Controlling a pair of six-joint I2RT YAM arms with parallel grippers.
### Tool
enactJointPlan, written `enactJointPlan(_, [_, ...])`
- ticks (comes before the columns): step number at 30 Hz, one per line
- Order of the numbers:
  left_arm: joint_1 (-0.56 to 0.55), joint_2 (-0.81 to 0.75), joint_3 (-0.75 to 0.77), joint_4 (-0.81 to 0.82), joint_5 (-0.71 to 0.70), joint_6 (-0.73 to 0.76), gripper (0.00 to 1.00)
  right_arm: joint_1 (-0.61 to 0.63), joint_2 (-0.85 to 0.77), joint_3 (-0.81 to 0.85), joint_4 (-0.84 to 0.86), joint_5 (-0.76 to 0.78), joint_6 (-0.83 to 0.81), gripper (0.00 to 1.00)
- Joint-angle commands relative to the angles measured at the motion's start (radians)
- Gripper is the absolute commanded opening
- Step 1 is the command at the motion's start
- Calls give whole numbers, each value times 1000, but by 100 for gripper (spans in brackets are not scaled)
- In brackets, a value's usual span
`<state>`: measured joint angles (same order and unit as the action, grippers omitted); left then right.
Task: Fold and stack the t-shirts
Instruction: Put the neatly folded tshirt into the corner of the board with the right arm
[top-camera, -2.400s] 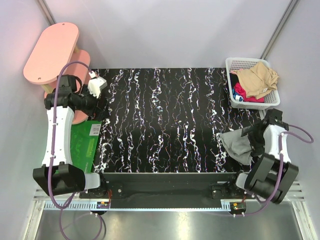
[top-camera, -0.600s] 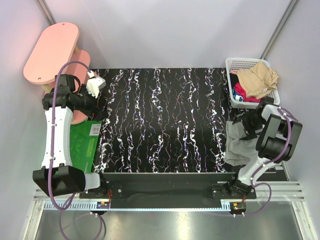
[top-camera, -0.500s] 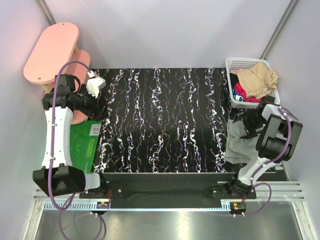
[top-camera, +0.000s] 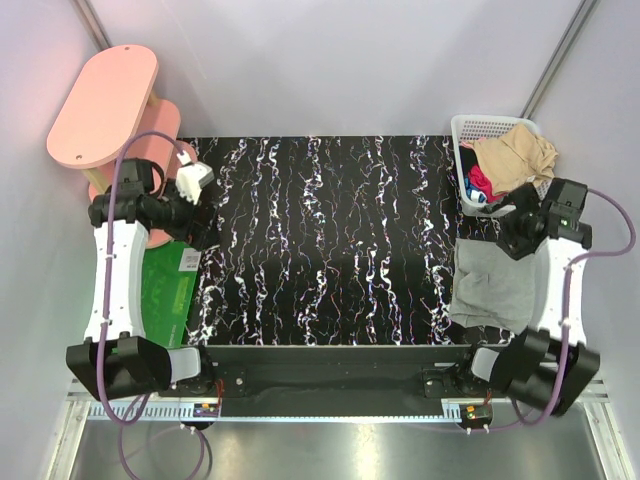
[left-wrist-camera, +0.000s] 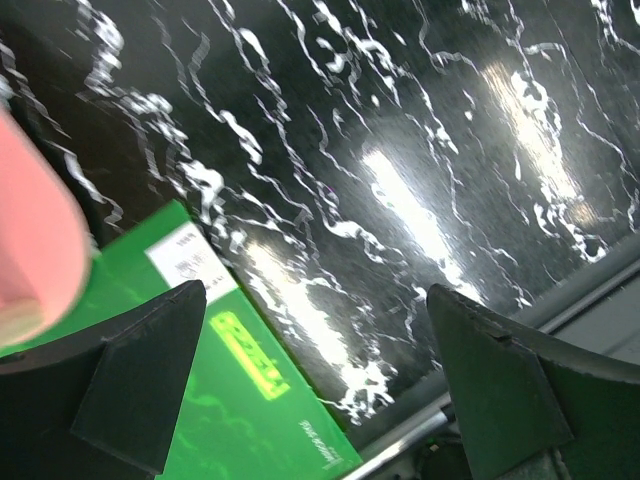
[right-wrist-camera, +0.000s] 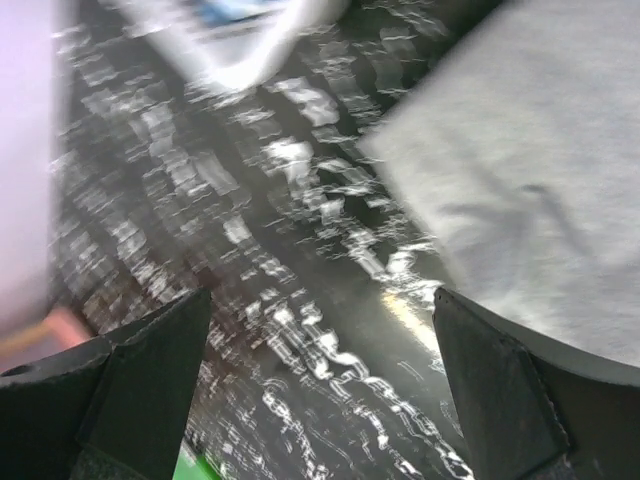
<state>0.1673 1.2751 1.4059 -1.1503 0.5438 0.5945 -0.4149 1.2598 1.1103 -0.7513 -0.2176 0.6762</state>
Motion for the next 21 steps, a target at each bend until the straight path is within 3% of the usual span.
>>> enactJointPlan(1, [5,-74,-87,34,42,-24,99,88,-175,-7,119,-294,-43,100])
enactJointPlan(3, [6,-86,-111,55,48,-39,99,169,-236,-38,282,-358,-47,100])
enactJointPlan(4, [6,-95,-119,64,54,-60,99,280,-238,-23,285,-315,-96,99])
enactJointPlan(7, [5,-106,-146,121,44,-116,99,437,-150,92,167,-122,-211,100])
enactJointPlan(16, [-38,-108,-196,279,-148,-222,99,602,65,272,23,161,-233,100])
enactJointPlan(21, [-43,-138,-211,278,-143,-197,99,590,75,287,-124,473,-141,100])
